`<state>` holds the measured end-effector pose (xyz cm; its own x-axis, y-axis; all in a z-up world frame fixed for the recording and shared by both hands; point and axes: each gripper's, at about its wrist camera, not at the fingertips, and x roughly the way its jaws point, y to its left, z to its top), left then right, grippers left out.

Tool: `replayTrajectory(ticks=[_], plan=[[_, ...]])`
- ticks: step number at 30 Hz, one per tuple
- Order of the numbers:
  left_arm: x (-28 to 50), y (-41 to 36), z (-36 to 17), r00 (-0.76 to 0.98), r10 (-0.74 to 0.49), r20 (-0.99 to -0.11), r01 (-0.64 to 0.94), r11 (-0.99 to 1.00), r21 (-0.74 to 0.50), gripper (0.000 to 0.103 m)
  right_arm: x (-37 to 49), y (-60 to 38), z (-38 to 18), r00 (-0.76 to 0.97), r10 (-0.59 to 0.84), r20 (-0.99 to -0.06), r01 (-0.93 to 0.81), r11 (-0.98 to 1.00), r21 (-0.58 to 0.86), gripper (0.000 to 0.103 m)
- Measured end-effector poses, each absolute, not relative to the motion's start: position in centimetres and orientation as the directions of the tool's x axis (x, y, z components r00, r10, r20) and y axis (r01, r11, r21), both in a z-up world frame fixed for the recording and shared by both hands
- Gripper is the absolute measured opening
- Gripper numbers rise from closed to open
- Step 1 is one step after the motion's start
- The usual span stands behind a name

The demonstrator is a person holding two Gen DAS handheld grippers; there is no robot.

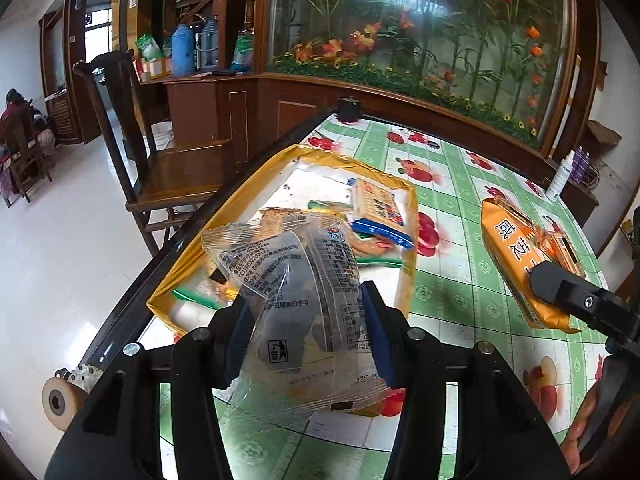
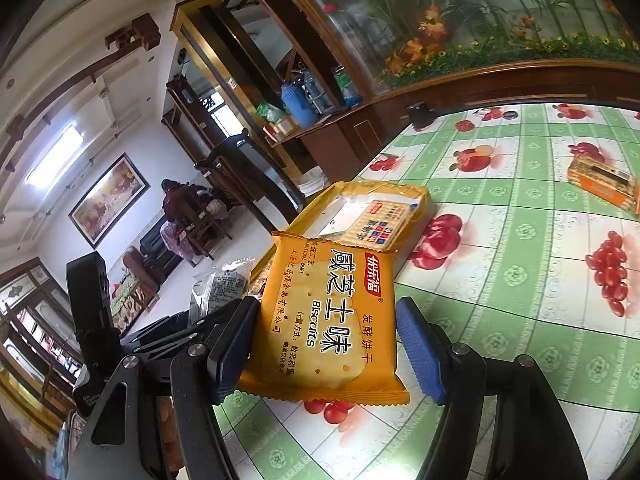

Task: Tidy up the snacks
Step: 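Carry the orange pack and the clear bag over the tray, then lower both packs into the tray and open both grippers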

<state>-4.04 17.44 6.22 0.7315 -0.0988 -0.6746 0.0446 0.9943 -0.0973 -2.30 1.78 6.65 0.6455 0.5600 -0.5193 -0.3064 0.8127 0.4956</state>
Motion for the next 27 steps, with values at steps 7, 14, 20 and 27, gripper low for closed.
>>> replayTrajectory(ticks=[7,14,20,27], plan=[[-3.5,17.4,6.4,0.731,-0.100,-0.675,0.049,0.994,-0.095,0.050,-1.0,3.4,6.4,0.628,0.574,-0.526,-0.325,0.807,0.493,0.071],[-2.7,16.6,6.3,0.723,-0.122,-0.680,0.074,0.992,-0.100,0.050,1.6,4.7,6.8,0.620,0.589,-0.519,-0.332,0.795,0.507,0.071],[-2.4,15.7,5.9,0.712,-0.150,-0.686,0.106,0.989,-0.106,0.050,4.0,5.7,7.4,0.619,0.603,-0.502,-0.346,0.784,0.515,0.071],[-1.8,15.5,5.4,0.696,-0.151,-0.702,0.114,0.988,-0.100,0.050,6.8,7.0,7.4,0.608,0.619,-0.497,-0.360,0.773,0.522,0.071]])
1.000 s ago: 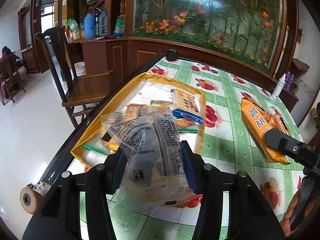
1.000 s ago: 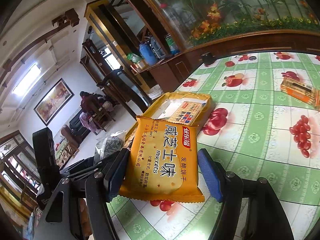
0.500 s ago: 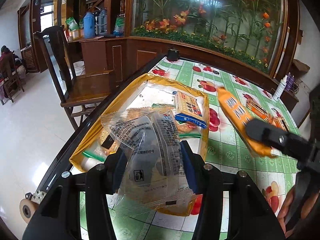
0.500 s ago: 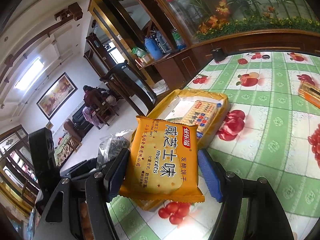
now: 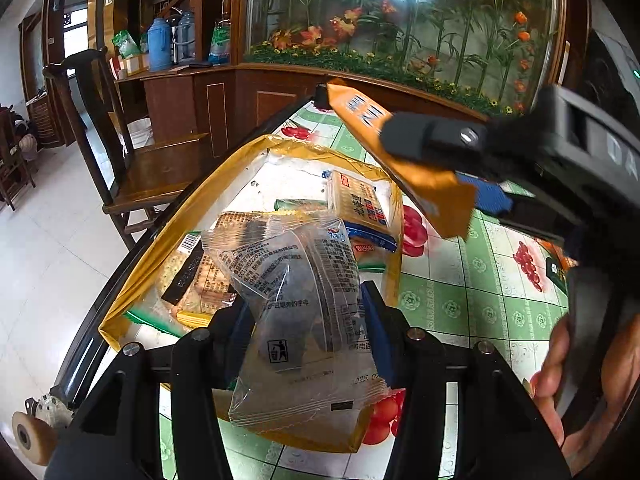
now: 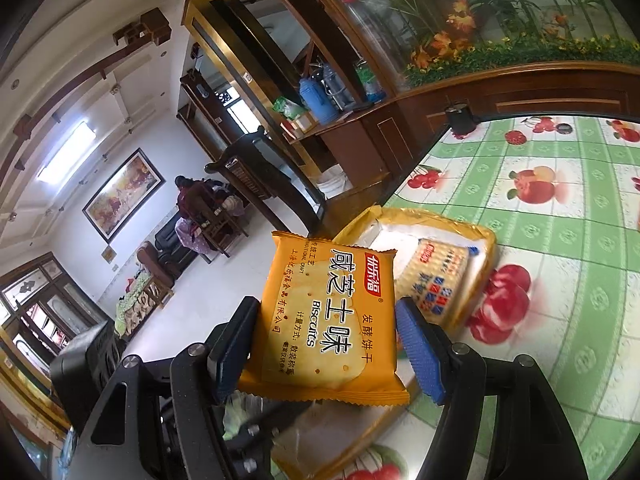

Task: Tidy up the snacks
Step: 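Lower both packs into the tray and open both grippers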

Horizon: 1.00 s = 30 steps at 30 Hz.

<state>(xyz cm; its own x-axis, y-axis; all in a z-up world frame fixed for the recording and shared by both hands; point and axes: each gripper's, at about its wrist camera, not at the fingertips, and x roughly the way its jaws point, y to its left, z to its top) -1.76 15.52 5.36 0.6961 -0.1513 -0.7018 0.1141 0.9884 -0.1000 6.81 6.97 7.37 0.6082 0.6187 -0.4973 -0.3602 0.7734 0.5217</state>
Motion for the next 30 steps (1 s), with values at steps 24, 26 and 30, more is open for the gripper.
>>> replayTrajectory(ticks=[24,26,30], plan=[[-0.2,14.8,4.7,0.677,-0.133,-0.724,0.118,0.990,-0.072,0.050,14.5,9.8,4.2,0.527,0.637,-0.562,-0.343,0.765,0.546,0.071],[-0.1,14.6,4.8,0.677,-0.129,-0.724,0.119,0.991,-0.065,0.050,15.1,10.4,4.1,0.519,0.635,-0.572,-0.353,0.768,0.534,0.071],[0.1,14.6,4.7,0.671,-0.140,-0.728,0.125,0.989,-0.074,0.055,16.3,11.5,3.7,0.504,0.626,-0.595,-0.357,0.779,0.516,0.071]])
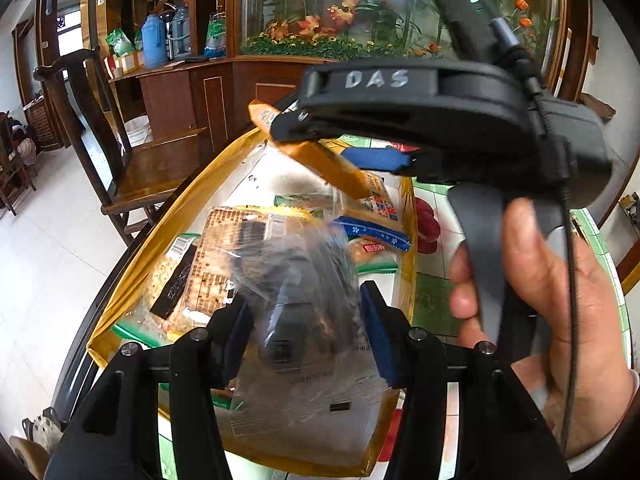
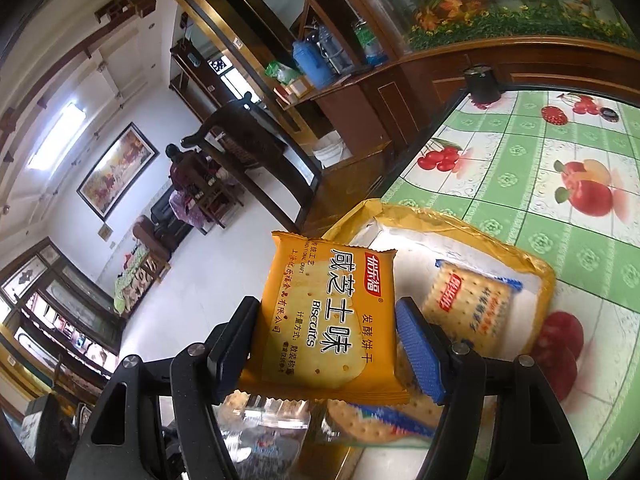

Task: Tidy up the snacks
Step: 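Lower both packs into the tray and open both grippers, then move both grippers back to the brown cracker packs on the table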

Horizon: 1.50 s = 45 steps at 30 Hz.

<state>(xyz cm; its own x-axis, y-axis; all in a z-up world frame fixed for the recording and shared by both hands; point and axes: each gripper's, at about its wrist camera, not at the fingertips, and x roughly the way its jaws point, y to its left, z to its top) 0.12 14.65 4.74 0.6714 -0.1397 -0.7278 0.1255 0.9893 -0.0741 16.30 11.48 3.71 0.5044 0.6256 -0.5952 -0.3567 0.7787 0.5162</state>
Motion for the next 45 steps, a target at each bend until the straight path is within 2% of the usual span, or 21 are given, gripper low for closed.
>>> replayTrajectory(ticks=[3,8,20,24,32,45], plan=[[0.4,14.8,5.0,0.668,-0.154,-0.728,0.118,0.988,-0.100,0.088,16.9,12.0,3.2,0.488,0.622,-0.613,-0.355,0.783,0.512,0.073],[0.4,15.1,5.2,0.666,-0.147,-0.731,0.096,0.989,-0.112,0.089,16.6,11.6,3.2,0.495,0.620,-0.609,-0.345,0.784,0.517,0.073],[-1.1,16.7,7.2,0.714,-0.159,-0.682,0.044,0.982,-0.182,0.089,11.6,5.1,6.3,0.592,0.612,-0.524,-0.302,0.772,0.559,0.074],[-1.3,16.0,7.9,0.719,-0.184,-0.670,0.064,0.978,-0.200,0.089,8.4,1.9,7.4,0.640,0.588,-0.494,-0.280,0.777,0.563,0.080],[-2.3,12.8,9.3,0.724,-0.232,-0.649,0.131,0.971,-0.200,0.089,3.0,-6.0,7.8,0.720,0.484,-0.497,-0.175,0.820,0.546,0.082],[-3.7,3.6,8.6,0.649,-0.313,-0.694,0.296,0.944,-0.150,0.089,-6.2,-20.8,3.6,0.793,0.265,-0.548,0.119,0.815,0.567,0.085]])
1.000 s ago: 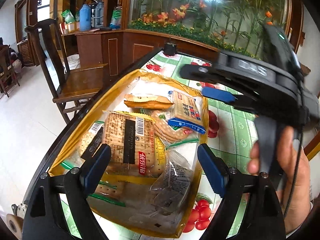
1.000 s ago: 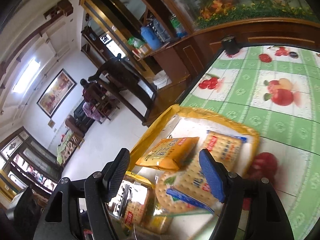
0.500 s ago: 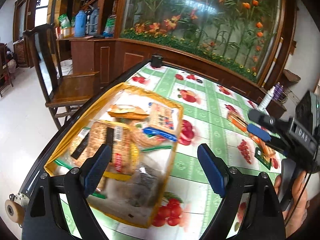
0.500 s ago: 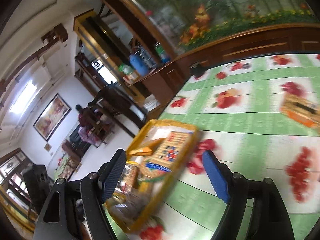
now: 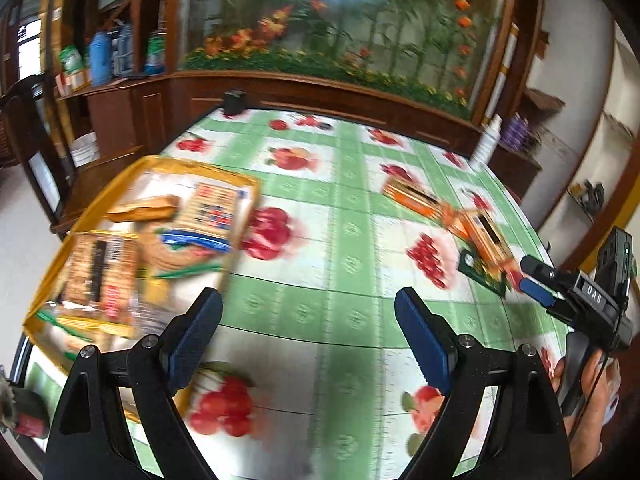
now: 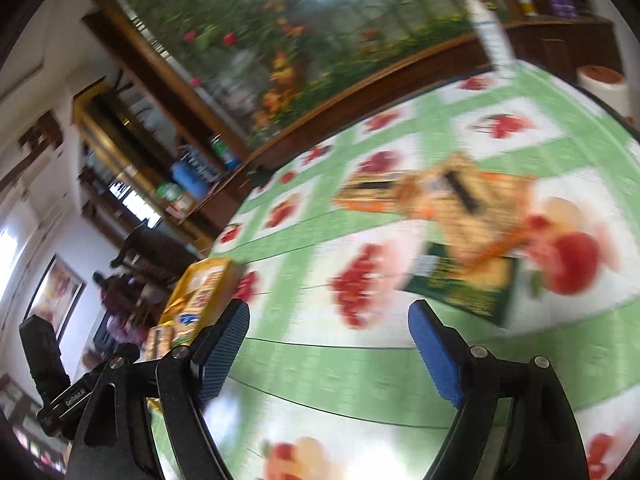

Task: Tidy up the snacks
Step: 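Move both grippers back to the brown cracker packs on the table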

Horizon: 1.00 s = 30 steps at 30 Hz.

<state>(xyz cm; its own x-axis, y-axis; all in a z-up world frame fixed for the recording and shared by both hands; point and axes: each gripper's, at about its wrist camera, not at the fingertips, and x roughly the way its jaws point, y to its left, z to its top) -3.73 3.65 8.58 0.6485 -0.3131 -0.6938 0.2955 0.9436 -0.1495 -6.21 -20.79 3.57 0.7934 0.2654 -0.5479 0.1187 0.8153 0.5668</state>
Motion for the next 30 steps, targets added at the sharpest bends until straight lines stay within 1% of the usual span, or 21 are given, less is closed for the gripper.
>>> replayTrajectory(ticks=[3,6,11,24,30], plan=[[-4.2,1.8,8.5,0.637,-0.322,-0.700,0.333,0.934,-0.128,0.089,-7.7,-23.7,2.8,0.802,0.213,-0.558,0.188,0.797,0.574,0.087],[-4.7,0.4,8.7,0.637,-0.318,-0.702,0.354,0.930,-0.099,0.089,-8.4,-25.4,2.5,0.807,0.192,-0.558,0.213,0.787,0.579,0.087],[-5.0,-1.0,8.5,0.644,-0.296,-0.706,0.367,0.929,-0.055,0.089,-8.8,-25.9,2.7,0.811,0.160,-0.563,0.224,0.804,0.551,0.092],[-4.2,-2.6,7.4,0.640,-0.229,-0.734,0.344,0.939,0.007,0.089,-8.1,-25.0,2.7,0.796,0.103,-0.596,0.222,0.867,0.446,0.093],[-3.3,-3.4,6.5,0.616,-0.226,-0.755,0.351,0.936,0.006,0.089,-7.4,-25.3,2.9,0.786,0.055,-0.615,0.239,0.891,0.386,0.094]])
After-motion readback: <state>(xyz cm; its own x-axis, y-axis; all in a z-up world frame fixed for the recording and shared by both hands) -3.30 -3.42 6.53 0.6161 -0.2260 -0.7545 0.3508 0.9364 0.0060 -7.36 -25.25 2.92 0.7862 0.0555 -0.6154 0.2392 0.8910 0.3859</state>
